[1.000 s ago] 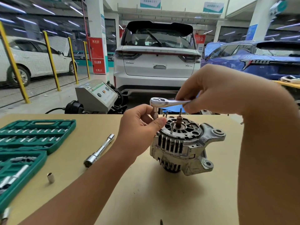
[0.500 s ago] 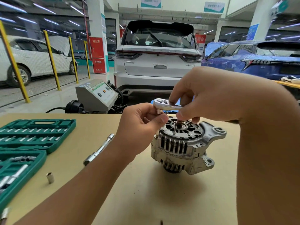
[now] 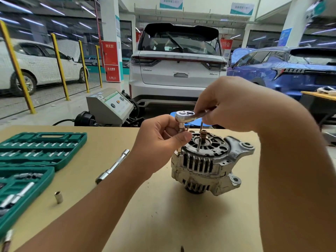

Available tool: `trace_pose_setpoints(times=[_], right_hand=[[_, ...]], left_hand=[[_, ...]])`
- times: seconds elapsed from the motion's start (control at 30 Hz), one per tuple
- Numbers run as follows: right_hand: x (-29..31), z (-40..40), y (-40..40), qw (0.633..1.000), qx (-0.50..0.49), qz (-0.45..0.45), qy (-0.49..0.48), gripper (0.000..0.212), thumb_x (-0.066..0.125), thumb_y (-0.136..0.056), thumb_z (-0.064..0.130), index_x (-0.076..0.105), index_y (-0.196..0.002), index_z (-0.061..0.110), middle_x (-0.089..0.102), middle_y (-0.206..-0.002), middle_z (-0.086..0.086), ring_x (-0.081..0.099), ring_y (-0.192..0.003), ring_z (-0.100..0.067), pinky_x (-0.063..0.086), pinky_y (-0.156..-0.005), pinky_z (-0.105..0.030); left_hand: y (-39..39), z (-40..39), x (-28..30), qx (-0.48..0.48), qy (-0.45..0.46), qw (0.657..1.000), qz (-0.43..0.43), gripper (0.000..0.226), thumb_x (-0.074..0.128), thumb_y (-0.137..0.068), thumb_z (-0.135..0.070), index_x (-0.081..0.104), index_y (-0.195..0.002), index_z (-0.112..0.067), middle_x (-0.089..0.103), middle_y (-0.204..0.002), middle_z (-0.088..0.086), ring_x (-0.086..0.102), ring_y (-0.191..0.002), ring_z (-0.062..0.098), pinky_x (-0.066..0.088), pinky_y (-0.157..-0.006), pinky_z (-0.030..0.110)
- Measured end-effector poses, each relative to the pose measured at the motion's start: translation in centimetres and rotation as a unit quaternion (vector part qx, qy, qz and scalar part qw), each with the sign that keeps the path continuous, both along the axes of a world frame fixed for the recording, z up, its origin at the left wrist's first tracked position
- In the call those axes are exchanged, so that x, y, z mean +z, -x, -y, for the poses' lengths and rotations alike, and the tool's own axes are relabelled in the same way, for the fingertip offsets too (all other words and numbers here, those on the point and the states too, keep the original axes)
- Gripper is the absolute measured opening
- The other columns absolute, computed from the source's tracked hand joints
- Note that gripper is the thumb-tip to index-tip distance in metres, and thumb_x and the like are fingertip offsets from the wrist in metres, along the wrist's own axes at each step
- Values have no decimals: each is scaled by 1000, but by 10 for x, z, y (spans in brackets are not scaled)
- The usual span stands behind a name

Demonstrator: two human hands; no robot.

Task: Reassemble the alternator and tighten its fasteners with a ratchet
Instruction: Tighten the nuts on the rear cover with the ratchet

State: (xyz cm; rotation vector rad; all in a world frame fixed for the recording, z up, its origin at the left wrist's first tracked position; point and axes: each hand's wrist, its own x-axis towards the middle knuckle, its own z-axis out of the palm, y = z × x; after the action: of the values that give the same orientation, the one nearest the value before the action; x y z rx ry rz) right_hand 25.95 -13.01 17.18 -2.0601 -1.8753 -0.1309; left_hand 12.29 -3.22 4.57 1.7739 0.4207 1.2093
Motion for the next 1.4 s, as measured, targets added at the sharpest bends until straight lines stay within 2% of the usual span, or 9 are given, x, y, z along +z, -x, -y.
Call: trace_pose_setpoints(times=[0.2, 0.4, 0.5, 0.67, 0.83, 1.07, 1.17, 1.27, 1.4], right_hand=[[5, 15, -6, 996, 45, -22, 69, 16, 80, -83, 30, 72, -97, 34, 72, -64, 15, 64, -50, 2, 41, -54, -22], [3, 8, -7, 999, 21, -38, 20, 8, 78, -85, 31, 78, -92, 32, 74, -75, 9, 66, -62, -7, 49, -56, -24], [7, 20, -2, 991, 88, -41, 96, 38, 77, -64, 58, 77, -90, 30, 74, -68, 11, 69, -58, -6, 53, -60, -29], [2, 5, -10, 999, 15, -32, 2, 17, 78, -84, 20, 77, -90, 35, 71, -72, 13, 62, -58, -7, 41, -52, -22], [2, 10, -10, 997, 39, -31, 54, 9, 80, -79, 33, 76, -87, 29, 74, -67, 9, 66, -55, -6, 48, -54, -25], [1, 5, -12, 999, -6, -33, 9, 19, 75, -87, 17, 78, -95, 35, 71, -77, 12, 63, -64, -7, 45, -55, -24], [3, 9, -9, 997, 29, -47, 49, 13, 80, -81, 32, 77, -93, 30, 73, -66, 10, 65, -54, -4, 44, -49, -19], [8, 23, -7, 990, 83, -65, 92, 32, 83, -65, 46, 75, -91, 30, 74, -67, 11, 68, -55, -4, 52, -58, -27], [5, 11, -12, 999, 19, -42, 4, 23, 78, -80, 13, 79, -90, 34, 74, -74, 11, 61, -51, -5, 43, -43, -18]], left_hand=[[-3, 0, 0, 19, -40, 999, -8, 14, 81, -85, -8, 73, -87, -19, 63, -61, -12, 49, -51, 0, 47, -54, 17], [-2, -3, -2, 16, -27, 1000, -2, 15, 82, -85, -7, 73, -86, -19, 64, -67, 0, 55, -59, 11, 46, -50, 17], [-5, -5, -4, 29, -37, 999, 1, 13, 84, -84, -8, 74, -91, -13, 61, -67, 12, 50, -60, 13, 50, -57, 35], [-4, -7, -4, 41, -29, 999, -1, 18, 83, -84, -15, 74, -89, -31, 54, -63, -10, 44, -56, 9, 44, -51, 25], [-8, -4, -4, 53, -34, 998, -7, 19, 81, -87, -14, 72, -87, -30, 51, -61, -8, 44, -56, 16, 46, -53, 40], [-2, -1, -1, 11, -27, 999, -18, 17, 79, -88, -8, 70, -86, -22, 57, -64, -7, 45, -53, 7, 43, -49, 17], [-5, 0, -2, 26, -29, 999, -11, 19, 80, -87, -7, 69, -85, -23, 57, -63, -7, 48, -55, 6, 49, -53, 22], [-7, 0, -3, 51, -45, 998, -14, 17, 81, -86, -9, 69, -87, -21, 52, -60, -13, 45, -55, 4, 49, -55, 24], [-1, -2, -1, 22, -26, 999, -20, 23, 80, -87, -9, 69, -82, -28, 52, -61, -9, 41, -51, 6, 40, -47, 18]])
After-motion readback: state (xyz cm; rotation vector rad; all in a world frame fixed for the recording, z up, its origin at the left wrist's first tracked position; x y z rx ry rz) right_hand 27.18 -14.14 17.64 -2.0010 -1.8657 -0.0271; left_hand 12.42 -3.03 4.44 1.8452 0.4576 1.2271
